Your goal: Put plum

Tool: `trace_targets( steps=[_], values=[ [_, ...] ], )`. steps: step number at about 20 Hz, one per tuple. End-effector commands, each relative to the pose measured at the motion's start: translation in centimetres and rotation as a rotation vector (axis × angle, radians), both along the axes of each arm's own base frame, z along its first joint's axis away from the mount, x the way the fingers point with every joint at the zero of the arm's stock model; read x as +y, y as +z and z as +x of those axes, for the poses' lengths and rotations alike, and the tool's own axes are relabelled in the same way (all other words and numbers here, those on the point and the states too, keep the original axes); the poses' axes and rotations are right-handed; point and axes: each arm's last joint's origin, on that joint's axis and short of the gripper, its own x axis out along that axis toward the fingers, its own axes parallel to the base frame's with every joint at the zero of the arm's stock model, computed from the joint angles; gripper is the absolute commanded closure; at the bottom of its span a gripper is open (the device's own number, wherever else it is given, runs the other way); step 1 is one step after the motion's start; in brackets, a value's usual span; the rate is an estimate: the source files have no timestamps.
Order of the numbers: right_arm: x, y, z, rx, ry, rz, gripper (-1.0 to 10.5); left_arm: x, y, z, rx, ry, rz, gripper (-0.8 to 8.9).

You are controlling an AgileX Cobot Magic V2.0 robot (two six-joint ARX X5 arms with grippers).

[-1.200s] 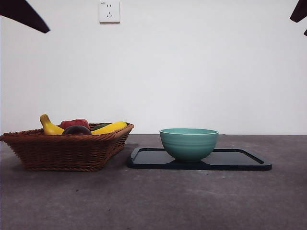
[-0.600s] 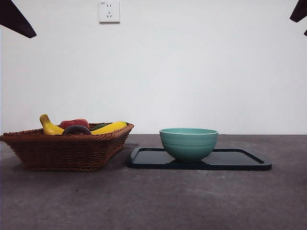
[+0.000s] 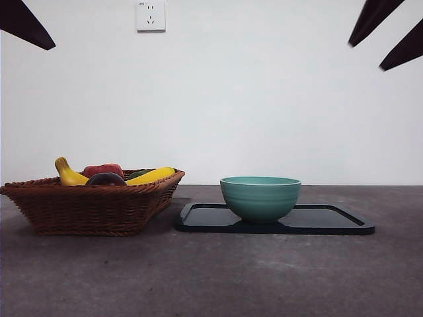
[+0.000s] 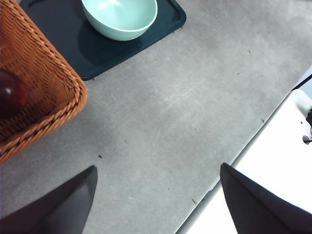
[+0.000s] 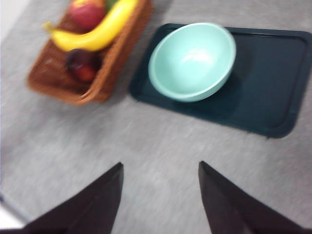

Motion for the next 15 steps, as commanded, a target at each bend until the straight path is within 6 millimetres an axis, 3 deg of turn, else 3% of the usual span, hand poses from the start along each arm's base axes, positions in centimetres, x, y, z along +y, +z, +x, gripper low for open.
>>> trace_targets(
  steps=[1, 4, 8, 15],
  values=[
    [0.7, 1.0, 3.2, 0.006, -0.01, -0.02, 6.9, -0.2, 0.5, 0.1, -0.027, -0.021, -0.005, 4.09],
    [1.4, 1.1, 7.7, 0.042, -0.012, -0.057, 6.9, -0.2, 0.5, 0.1, -0.027, -0.021, -0.005, 4.09],
    [2.6, -0.4, 12.9, 0.104, -0.018, -0.14, 6.9, -0.2, 0.5, 0.1, -0.027, -0.022, -0.004, 4.09],
    [4.0, -6.0, 17.9, 0.217, 0.0, -0.19, 6.9, -0.2, 0.5, 0.1, -0.028, -0.022, -0.004, 4.09]
  ],
)
